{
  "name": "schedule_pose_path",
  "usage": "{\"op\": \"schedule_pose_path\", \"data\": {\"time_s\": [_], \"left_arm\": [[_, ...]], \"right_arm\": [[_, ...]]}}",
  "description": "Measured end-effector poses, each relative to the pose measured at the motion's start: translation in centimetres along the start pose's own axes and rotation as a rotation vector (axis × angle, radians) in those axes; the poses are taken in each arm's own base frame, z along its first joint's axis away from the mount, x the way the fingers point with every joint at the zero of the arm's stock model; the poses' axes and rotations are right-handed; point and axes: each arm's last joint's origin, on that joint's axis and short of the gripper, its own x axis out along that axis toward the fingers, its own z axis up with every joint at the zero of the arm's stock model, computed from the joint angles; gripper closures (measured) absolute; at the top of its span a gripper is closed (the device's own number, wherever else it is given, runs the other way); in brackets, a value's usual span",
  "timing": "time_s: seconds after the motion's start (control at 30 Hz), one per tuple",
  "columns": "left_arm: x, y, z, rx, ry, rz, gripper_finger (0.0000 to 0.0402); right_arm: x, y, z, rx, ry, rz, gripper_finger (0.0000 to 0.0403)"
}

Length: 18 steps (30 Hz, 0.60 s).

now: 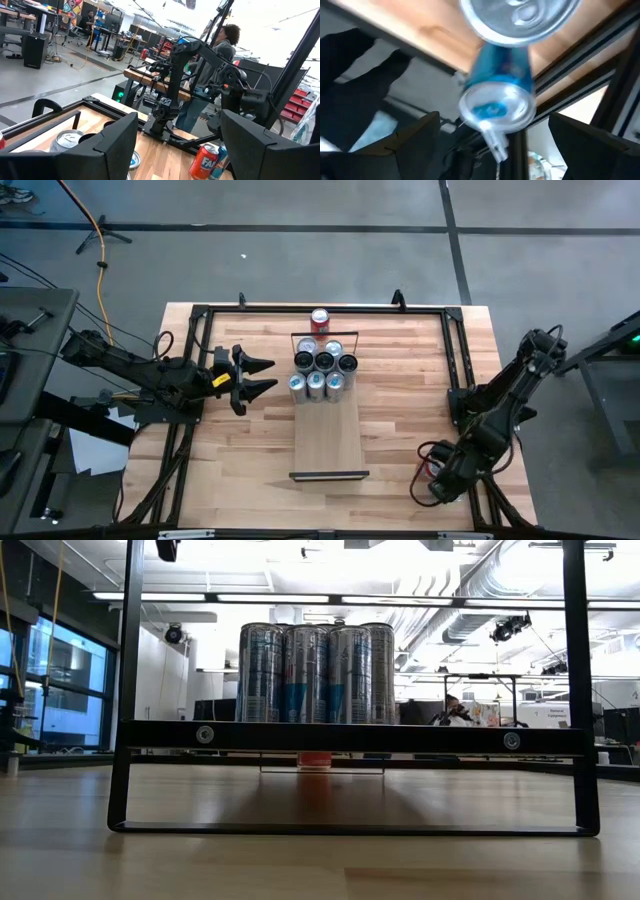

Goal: Place canned beverage on shelf
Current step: Put the blue soda can on the shelf aligned with the other blue soda can

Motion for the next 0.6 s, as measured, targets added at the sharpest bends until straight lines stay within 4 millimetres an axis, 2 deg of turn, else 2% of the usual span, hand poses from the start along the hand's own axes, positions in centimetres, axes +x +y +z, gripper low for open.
{"op": "schedule_pose_path", "data": {"time_s": [0.2,0.4,0.6], "left_arm": [[0.0,0.0,-0.1,0.007,0.013,0.003,0.0158],[0.0,0.1,-0.2,-0.014,0.02,0.005,0.0158],[0.0,0.1,-0.2,-0.012,0.023,0.006,0.0158]], "right_arm": [[1.6,-0.3,0.7,0.035,-0.023,-0.136,0.0043],[1.8,0.2,0.7,0.022,-0.016,-0.103,0.0043],[2.6,-0.4,1.3,0.062,-0.027,-0.13,0.0049]]}}
